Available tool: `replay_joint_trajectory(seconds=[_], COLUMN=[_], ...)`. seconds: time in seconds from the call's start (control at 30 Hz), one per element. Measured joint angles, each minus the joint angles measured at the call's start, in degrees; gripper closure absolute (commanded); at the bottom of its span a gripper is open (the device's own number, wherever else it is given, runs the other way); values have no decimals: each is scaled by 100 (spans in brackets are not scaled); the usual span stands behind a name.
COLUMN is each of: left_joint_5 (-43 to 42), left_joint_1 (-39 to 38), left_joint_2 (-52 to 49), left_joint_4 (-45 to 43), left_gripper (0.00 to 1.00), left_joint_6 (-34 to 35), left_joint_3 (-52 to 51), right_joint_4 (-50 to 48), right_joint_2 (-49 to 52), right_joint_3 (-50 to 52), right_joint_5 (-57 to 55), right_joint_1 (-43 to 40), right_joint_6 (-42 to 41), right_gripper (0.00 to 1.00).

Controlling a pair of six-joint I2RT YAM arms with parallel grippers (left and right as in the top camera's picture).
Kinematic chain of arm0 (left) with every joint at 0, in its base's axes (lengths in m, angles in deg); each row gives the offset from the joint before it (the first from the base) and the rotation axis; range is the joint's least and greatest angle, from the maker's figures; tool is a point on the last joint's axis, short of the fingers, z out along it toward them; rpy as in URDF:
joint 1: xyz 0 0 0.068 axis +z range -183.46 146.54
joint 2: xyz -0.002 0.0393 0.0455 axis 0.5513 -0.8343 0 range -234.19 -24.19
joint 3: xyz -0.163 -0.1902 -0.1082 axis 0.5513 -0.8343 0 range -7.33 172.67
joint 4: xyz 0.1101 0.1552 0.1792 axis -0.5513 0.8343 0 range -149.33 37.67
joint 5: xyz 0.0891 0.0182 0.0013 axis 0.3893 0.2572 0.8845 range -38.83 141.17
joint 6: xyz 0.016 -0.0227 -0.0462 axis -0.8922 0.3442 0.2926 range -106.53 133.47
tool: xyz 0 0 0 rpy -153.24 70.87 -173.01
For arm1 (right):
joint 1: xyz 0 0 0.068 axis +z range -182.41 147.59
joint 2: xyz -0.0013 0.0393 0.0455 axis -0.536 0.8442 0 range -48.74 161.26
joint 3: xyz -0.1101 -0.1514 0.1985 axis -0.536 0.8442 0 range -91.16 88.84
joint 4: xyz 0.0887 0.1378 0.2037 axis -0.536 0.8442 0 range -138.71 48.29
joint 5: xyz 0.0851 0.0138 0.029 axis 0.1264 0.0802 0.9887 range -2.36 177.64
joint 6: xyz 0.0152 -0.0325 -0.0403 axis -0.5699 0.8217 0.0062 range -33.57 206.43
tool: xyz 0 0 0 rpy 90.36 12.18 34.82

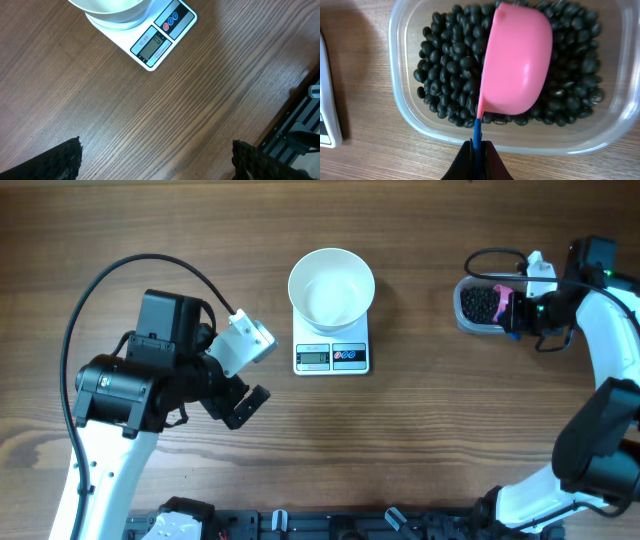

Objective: Scoop item into bowl and weigh 150g on scale
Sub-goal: 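Dip the scoop into the beans and scoop them with the right gripper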

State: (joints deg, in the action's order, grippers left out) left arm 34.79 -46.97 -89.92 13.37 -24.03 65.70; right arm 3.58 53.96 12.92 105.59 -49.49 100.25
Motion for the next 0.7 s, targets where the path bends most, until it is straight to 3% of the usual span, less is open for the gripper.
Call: replay_joint_trajectory(seconds=[0.7], left_joint_5=[0], left_joint_1=[0], left_joint_2=[0], left_joint_4=[2], left_gripper=[0], left_joint_6=[-2], left_joint_3=[0], right_joint_4=[181], right_joint_2=[212], right_joint_3=[2], right_joint_5=[745], right_joint_1=[-232], right_joint_6=[-7], right_gripper=[96])
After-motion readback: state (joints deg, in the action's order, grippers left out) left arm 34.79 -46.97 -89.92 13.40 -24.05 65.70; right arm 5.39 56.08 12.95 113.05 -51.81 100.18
